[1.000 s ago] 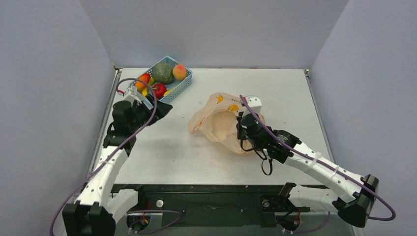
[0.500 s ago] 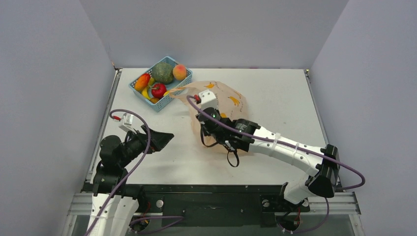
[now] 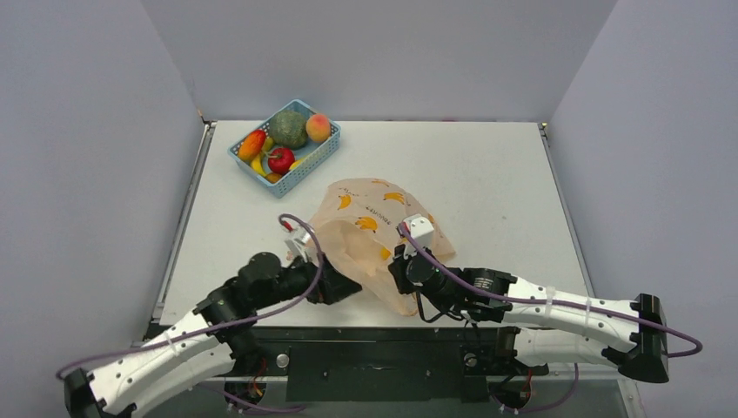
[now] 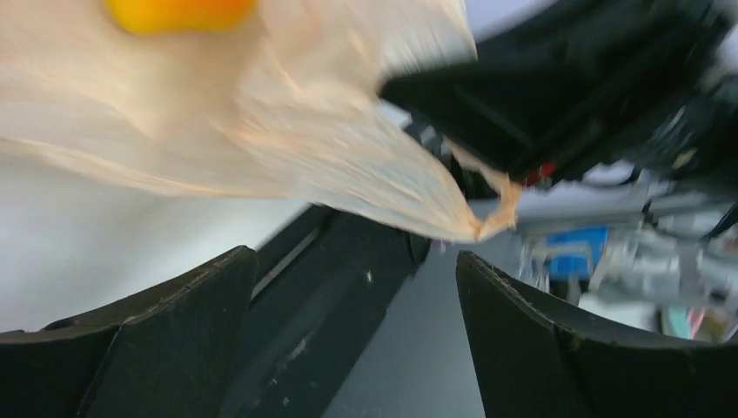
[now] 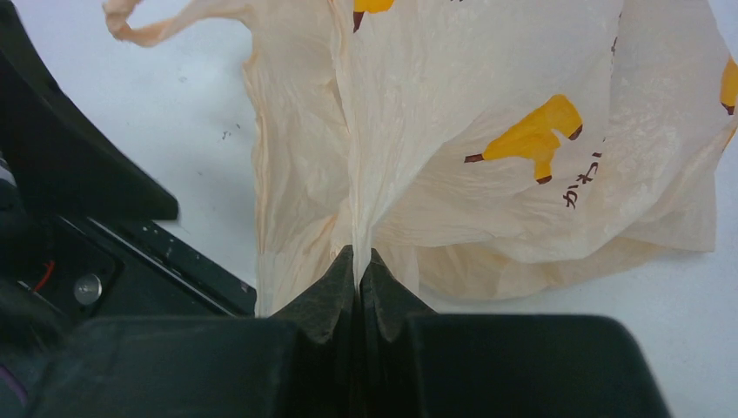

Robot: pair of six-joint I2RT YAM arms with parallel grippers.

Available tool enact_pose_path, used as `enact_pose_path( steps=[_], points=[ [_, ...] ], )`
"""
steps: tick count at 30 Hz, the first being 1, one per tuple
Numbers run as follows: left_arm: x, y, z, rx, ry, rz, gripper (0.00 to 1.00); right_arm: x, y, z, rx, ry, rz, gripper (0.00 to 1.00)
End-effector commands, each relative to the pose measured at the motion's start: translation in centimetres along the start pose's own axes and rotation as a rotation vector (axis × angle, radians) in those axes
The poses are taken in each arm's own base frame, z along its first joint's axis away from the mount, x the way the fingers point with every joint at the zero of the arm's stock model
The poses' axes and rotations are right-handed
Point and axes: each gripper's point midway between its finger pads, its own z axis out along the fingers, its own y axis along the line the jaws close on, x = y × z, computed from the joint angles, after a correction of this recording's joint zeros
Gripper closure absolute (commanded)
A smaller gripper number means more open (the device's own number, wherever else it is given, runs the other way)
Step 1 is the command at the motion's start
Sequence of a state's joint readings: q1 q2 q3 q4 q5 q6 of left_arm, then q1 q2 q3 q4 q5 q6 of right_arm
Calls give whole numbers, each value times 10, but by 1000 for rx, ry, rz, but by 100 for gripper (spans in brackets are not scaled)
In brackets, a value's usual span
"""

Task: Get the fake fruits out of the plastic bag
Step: Adjust the plastic bag at the center of the board.

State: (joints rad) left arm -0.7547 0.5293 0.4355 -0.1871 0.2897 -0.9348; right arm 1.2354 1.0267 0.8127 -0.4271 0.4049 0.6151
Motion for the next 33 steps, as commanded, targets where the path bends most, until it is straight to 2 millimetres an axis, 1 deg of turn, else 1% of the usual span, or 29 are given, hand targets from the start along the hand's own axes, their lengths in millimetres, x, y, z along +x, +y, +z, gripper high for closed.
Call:
enact_pose_path(
  steps=[1,2,3,4,5,6,7,8,9,10,11,12,13,14,15,17,22,25,27,30,31,32,33],
  points=[
    [-4,-58,27,29,-105,201,17,-19,-2,-7,-8,-80,103,100],
    [-2,-48,39,-47,-111,232,17,-15,-4,-8,-7,-66,101,100],
    [-2,-62,41,-40,-108,271,19,-15,-5,-11,-9,-66,104,100],
    [-1,-52,50,-101,-109,291,20,-12,-9,-16,-3,-55,103,100],
    [-3,-58,53,-101,-117,303,21,-9,-12,-18,4,-46,102,100],
    [-6,-59,58,-103,-136,303,22,-6,-17,-24,11,-41,110,100],
    [-6,-58,62,-93,-148,304,22,-1,-22,-25,21,-30,109,100],
    [-10,-67,66,-54,-182,291,22,4,-29,-32,28,-25,123,100],
    [-7,-61,69,-57,-185,291,21,9,-34,-34,37,-17,126,100],
    [-6,-60,74,-43,-199,286,21,12,-40,-40,43,-17,145,100],
    [-7,-59,76,-44,-206,285,21,20,-47,-43,59,1,143,100],
    [-5,-56,82,-48,-205,291,21,19,-49,-47,52,-8,168,100],
    [-4,-55,85,-53,-207,294,21,27,-53,-48,60,8,167,100],
    [-2,-51,92,-60,-209,297,21,27,-53,-52,48,3,185,100],
    [-3,-51,95,-62,-218,298,21,34,-56,-51,53,13,185,100],
    [-3,-47,109,-66,-246,300,23,38,-59,-53,48,9,208,100],
    [0,-26,128,-124,-281,311,33,29,-65,-57,52,-29,243,100],
    [4,-12,138,-155,-293,321,34,19,-66,-59,66,-50,255,100],
    [3,-3,143,-184,-313,340,32,15,-66,-60,68,-59,260,100],
    [-3,11,151,-240,-360,401,27,12,-67,-61,73,-68,258,100],
    [-3,15,157,-255,-364,425,25,12,-68,-62,72,-71,256,100],
    [-7,15,160,-259,-385,428,24,13,-69,-62,74,-70,254,100],
    [-6,22,166,-277,-381,444,22,13,-70,-63,73,-74,259,100]
  ],
)
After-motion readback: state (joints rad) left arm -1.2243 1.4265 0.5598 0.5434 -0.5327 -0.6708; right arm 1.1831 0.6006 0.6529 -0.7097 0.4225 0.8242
